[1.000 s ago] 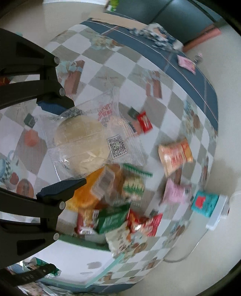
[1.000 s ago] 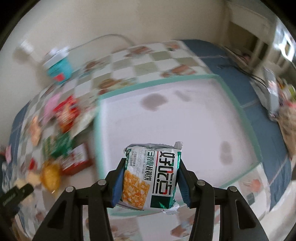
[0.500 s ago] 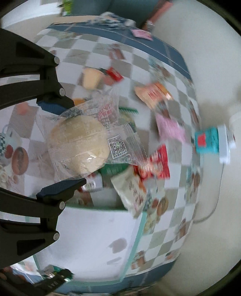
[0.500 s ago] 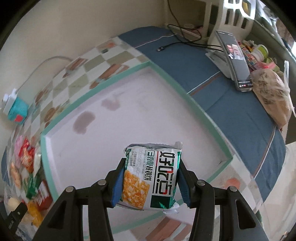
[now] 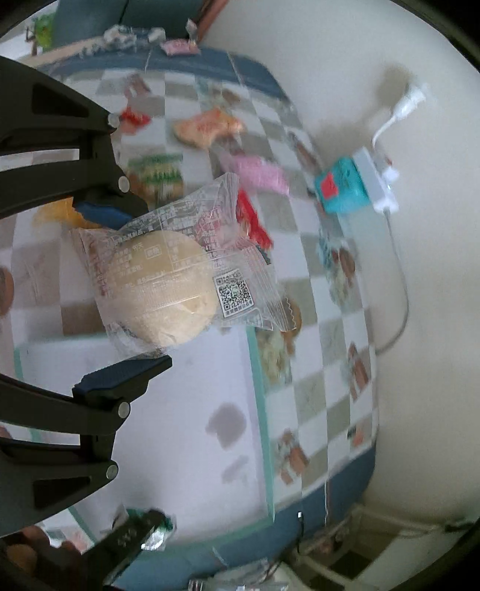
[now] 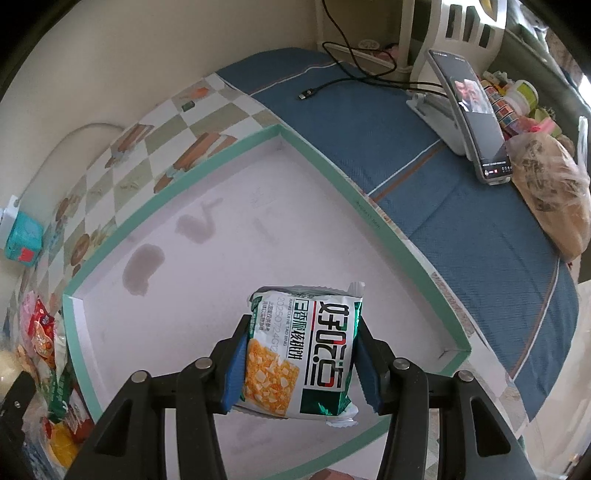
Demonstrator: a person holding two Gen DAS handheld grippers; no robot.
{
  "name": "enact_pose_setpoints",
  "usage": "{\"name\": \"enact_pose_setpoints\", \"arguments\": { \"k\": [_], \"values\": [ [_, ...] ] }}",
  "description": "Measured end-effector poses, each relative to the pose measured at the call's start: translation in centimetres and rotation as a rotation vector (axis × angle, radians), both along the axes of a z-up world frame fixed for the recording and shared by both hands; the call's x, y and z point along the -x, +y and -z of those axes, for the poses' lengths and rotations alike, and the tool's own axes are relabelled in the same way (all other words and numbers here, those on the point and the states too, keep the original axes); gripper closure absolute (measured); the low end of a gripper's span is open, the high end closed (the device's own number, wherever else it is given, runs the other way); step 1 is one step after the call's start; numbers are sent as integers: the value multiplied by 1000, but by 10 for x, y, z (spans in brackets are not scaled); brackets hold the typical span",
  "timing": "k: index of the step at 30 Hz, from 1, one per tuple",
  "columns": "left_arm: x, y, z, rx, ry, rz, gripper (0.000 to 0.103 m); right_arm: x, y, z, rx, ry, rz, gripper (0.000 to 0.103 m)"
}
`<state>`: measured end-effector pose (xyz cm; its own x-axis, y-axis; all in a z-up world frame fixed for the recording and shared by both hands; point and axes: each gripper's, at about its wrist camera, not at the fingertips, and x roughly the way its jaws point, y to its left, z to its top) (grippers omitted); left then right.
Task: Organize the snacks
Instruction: 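Carry both bags over the white tray and open both grippers to drop them, then withdraw both tools from the tray back toward the snack pile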
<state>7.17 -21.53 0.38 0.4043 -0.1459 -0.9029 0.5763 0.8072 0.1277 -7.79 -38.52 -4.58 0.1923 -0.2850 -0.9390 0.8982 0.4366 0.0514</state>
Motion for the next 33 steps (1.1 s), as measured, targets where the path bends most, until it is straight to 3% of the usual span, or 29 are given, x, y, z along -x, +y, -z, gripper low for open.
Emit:
{"name": "enact_pose_setpoints", "arguments": {
  "k": [10,12,14,17,22,25,26,33],
  "values": [
    [30,-32,40,47,117,97,38,13,-15,6,2,32,64,48],
    [31,-33,41,52,119,98,38,14,-17,5,7,38,68,45],
    [30,-30,40,57,119,87,35,13,-16,3,18,44,61,32],
    [27,-24,37,75,120,72,25,7,-12,-1,30,46,30,26],
    [19,-9,31,98,121,23,22,-1,1,-8,56,51,-15,16],
    [14,1,27,113,108,-22,5,-5,8,-14,73,42,-42,4],
    [13,4,26,119,103,-31,5,-7,12,-17,74,35,-53,0],
    [10,14,20,151,87,-53,5,-15,31,-29,75,-21,-111,0]
  ]
}}
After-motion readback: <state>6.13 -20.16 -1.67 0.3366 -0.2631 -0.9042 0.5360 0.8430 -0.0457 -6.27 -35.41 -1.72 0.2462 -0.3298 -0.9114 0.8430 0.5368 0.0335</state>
